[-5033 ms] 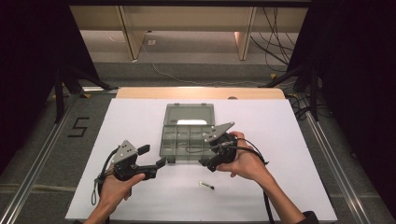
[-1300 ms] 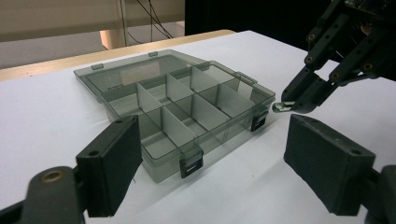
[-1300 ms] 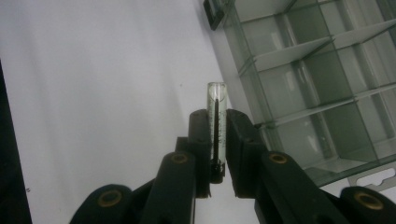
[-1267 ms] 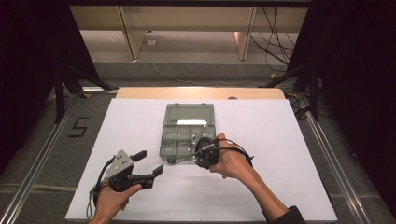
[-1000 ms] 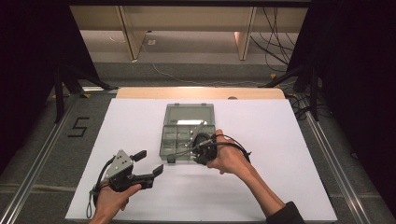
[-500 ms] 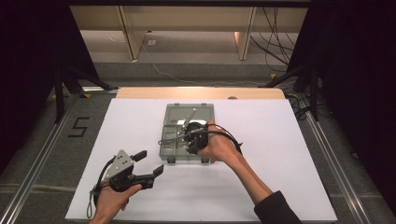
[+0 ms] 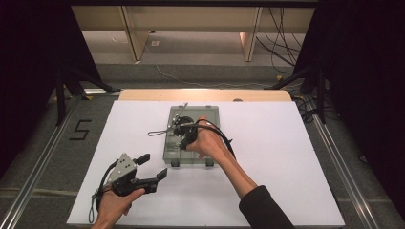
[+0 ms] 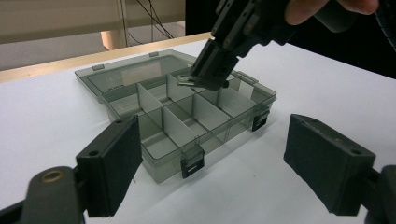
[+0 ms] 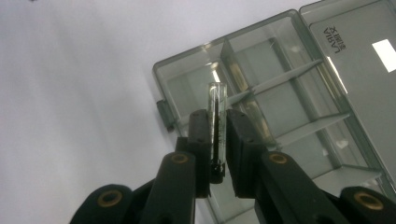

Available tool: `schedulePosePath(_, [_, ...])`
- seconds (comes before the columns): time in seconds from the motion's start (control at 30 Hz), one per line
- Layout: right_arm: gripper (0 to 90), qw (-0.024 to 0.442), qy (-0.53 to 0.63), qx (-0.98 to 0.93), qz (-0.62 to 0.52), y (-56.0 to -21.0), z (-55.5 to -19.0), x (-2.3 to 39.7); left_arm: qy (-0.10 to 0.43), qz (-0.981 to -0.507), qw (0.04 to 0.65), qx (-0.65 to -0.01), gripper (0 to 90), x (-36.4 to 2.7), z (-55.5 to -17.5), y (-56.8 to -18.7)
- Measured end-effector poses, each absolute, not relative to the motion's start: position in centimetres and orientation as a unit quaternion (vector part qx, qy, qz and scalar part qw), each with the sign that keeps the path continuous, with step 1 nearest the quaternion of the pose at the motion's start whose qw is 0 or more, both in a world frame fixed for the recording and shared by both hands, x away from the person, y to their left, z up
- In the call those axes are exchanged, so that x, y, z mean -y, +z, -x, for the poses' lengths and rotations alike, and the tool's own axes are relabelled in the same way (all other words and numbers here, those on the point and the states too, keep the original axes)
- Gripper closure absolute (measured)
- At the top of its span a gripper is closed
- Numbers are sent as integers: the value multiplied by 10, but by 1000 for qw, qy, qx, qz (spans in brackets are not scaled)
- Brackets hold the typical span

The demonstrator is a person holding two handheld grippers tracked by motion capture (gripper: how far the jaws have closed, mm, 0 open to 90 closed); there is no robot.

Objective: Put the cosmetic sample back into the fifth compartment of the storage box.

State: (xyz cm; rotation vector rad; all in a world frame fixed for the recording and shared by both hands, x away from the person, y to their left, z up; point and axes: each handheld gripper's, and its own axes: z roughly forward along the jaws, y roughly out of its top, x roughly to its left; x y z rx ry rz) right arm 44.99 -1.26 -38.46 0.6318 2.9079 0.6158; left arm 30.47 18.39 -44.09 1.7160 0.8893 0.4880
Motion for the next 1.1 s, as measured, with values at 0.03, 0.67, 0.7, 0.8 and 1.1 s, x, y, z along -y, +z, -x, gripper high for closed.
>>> schedulePosePath(0.03, [813, 49, 205, -954, -212, -385, -451, 11, 206, -722, 544, -375, 185, -184, -305, -441])
schedulePosePath(0.67, [812, 25, 202, -945, -258, -404, -466, -20, 211, -718, 548, -374, 185, -185, -304, -440])
schedulePosePath(0.7, [812, 23, 201, -944, -259, -405, -466, -21, 211, -718, 548, -374, 185, -185, -304, -440])
schedulePosePath(0.8, [813, 24, 198, -944, -263, -408, -467, -23, 212, -718, 548, -374, 185, -185, -304, -440])
schedulePosePath(1.1, [812, 24, 195, -940, -277, -414, -468, -28, 211, -717, 550, -372, 185, -185, -304, -440])
